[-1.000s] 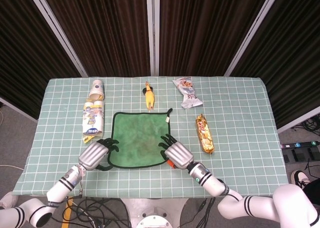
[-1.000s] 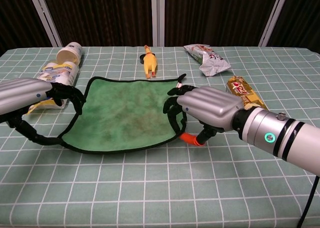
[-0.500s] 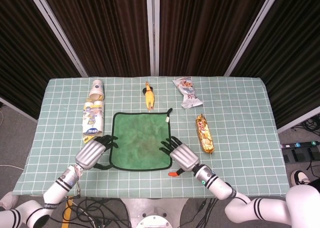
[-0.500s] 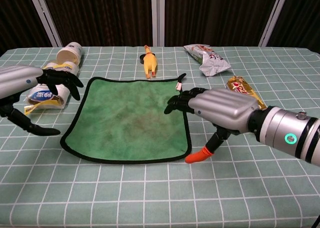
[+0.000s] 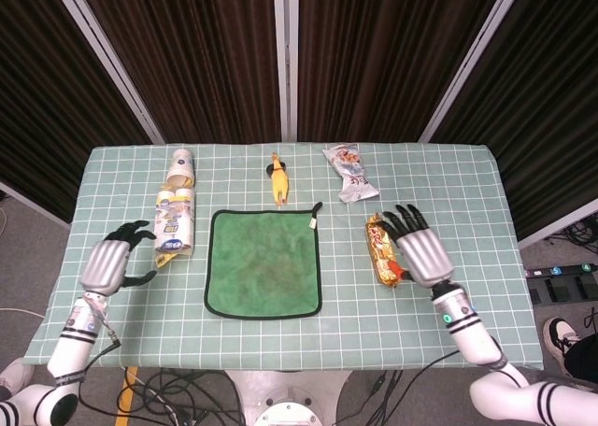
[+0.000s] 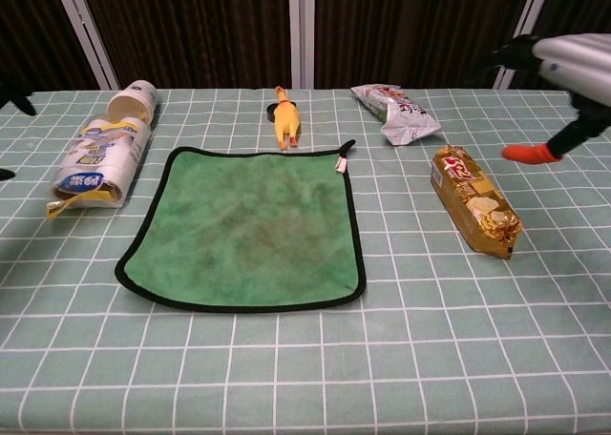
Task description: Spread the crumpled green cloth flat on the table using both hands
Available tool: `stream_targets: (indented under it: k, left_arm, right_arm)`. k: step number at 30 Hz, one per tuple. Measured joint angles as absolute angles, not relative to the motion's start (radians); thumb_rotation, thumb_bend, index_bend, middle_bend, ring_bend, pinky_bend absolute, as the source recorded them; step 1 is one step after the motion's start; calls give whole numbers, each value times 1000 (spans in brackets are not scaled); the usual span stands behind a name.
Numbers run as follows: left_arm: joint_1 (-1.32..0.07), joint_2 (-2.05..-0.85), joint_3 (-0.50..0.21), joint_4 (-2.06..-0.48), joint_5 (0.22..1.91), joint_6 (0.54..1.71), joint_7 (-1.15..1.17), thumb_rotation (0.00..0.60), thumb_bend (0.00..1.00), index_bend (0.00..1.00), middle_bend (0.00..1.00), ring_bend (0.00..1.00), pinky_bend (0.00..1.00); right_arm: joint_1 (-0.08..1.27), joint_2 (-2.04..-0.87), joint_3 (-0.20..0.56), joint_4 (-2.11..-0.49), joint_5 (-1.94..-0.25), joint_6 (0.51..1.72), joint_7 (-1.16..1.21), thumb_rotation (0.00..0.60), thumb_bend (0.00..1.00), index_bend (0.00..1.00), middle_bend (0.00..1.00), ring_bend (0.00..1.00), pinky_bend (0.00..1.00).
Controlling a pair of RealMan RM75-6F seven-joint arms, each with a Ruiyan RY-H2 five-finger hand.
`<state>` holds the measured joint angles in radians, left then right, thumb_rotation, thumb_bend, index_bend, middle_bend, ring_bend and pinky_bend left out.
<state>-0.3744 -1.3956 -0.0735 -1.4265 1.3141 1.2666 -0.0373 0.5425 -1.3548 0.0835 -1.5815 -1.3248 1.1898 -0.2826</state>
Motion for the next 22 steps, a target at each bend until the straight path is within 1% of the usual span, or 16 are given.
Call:
stream_targets:
  k: [1, 3, 9, 14, 17, 22]
  left_arm:
    - [-356, -1390, -76, -1420, 1298, 1281, -27, 600, 157, 305, 193, 165, 290]
    - [-329, -1381, -77, -1416, 1282, 1305, -12, 600, 157, 305, 193, 165, 287]
    - [-245, -1341, -66, -1443, 1278, 1400, 6, 600, 153, 305, 193, 165, 282]
    - [-185, -1309, -34, -1511, 1312, 1466, 26, 600, 152, 305, 193, 165, 280]
    - [-163, -1293, -11, -1556, 1335, 1479, 47, 600, 152, 305, 193, 165, 280]
    - [-139, -1279, 0, -1612, 1372, 1505, 70, 600, 152, 305, 193, 165, 280]
  right_arm:
    - [524, -1335, 78, -1585, -1322, 1204, -275, 600, 169, 118, 71, 0, 0]
    - [479, -1291, 62, -1595, -1318, 1236, -255, 586, 169, 78, 49, 0, 0]
    - [350, -1189, 14, -1627, -1330, 1346, -181, 528, 169, 27, 24, 0, 0]
    - [249, -1145, -24, -1652, -1360, 1439, -107, 508, 168, 13, 22, 0, 0]
    - [201, -1138, -38, -1657, -1379, 1478, -70, 511, 169, 13, 22, 0, 0]
    - [155, -1133, -41, -1665, -1398, 1518, -50, 510, 170, 13, 22, 0, 0]
